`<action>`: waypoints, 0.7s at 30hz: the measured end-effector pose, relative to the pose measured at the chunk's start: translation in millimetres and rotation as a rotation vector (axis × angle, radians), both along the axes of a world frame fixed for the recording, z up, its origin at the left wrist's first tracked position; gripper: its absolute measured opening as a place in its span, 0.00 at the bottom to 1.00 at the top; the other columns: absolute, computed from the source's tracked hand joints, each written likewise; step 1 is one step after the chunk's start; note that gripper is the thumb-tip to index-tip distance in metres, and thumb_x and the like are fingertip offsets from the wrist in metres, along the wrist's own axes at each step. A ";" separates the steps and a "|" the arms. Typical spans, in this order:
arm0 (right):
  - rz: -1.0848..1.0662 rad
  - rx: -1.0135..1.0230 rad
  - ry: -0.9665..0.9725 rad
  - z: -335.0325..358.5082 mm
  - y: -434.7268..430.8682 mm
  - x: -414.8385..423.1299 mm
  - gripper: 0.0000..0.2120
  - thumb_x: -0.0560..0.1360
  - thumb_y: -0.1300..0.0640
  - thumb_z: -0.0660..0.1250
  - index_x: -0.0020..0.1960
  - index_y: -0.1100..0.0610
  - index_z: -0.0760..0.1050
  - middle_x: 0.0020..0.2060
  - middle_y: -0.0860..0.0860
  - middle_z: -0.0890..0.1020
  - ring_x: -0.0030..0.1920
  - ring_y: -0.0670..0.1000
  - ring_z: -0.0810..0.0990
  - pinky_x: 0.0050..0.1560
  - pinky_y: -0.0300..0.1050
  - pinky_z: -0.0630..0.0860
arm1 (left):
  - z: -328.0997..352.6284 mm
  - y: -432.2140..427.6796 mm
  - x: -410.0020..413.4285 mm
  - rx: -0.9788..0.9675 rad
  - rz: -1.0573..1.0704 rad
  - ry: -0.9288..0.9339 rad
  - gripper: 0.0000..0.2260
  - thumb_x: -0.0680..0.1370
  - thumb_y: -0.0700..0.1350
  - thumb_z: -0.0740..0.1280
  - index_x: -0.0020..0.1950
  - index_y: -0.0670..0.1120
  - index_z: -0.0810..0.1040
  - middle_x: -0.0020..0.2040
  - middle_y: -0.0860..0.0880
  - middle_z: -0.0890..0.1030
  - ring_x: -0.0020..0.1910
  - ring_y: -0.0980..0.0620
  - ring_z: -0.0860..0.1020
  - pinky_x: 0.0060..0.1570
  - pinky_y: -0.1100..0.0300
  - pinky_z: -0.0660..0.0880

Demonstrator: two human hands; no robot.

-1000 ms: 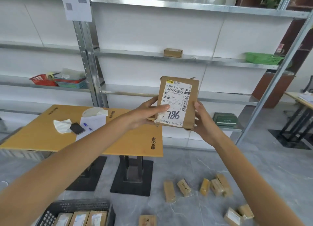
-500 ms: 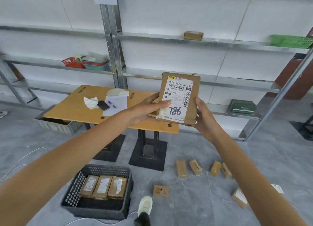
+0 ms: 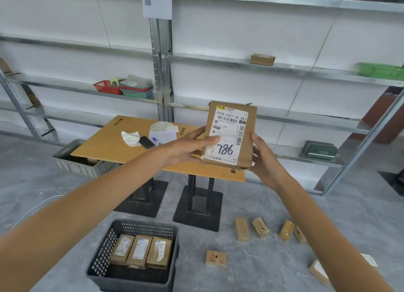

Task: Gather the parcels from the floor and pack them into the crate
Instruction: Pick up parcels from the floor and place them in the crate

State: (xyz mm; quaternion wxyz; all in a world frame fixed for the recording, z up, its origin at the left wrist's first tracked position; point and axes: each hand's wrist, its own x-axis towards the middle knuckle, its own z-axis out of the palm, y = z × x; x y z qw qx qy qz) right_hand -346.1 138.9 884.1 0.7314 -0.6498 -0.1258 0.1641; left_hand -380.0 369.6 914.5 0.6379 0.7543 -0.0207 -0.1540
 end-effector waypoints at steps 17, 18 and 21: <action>0.009 -0.007 0.182 -73.6 306.7 -61.8 0.34 0.70 0.36 0.61 0.72 0.48 0.62 0.65 0.53 0.75 0.65 0.58 0.74 0.62 0.64 0.73 | -60.3 298.4 -50.0 0.043 0.002 0.163 0.22 0.77 0.54 0.66 0.70 0.54 0.66 0.58 0.51 0.82 0.57 0.50 0.80 0.59 0.47 0.76; 0.013 -0.011 0.203 -79.3 315.4 -62.8 0.33 0.71 0.36 0.60 0.73 0.48 0.62 0.66 0.53 0.74 0.65 0.58 0.73 0.62 0.65 0.72 | -67.0 307.7 -49.8 0.042 0.003 0.180 0.22 0.77 0.54 0.66 0.69 0.54 0.67 0.58 0.51 0.82 0.57 0.50 0.80 0.59 0.46 0.76; 0.018 -0.029 0.252 -94.7 333.0 -58.8 0.33 0.72 0.37 0.60 0.73 0.49 0.62 0.66 0.54 0.74 0.65 0.59 0.74 0.63 0.65 0.72 | -87.2 326.9 -45.3 0.037 0.004 0.211 0.21 0.76 0.54 0.67 0.68 0.55 0.68 0.57 0.51 0.82 0.57 0.50 0.80 0.59 0.45 0.76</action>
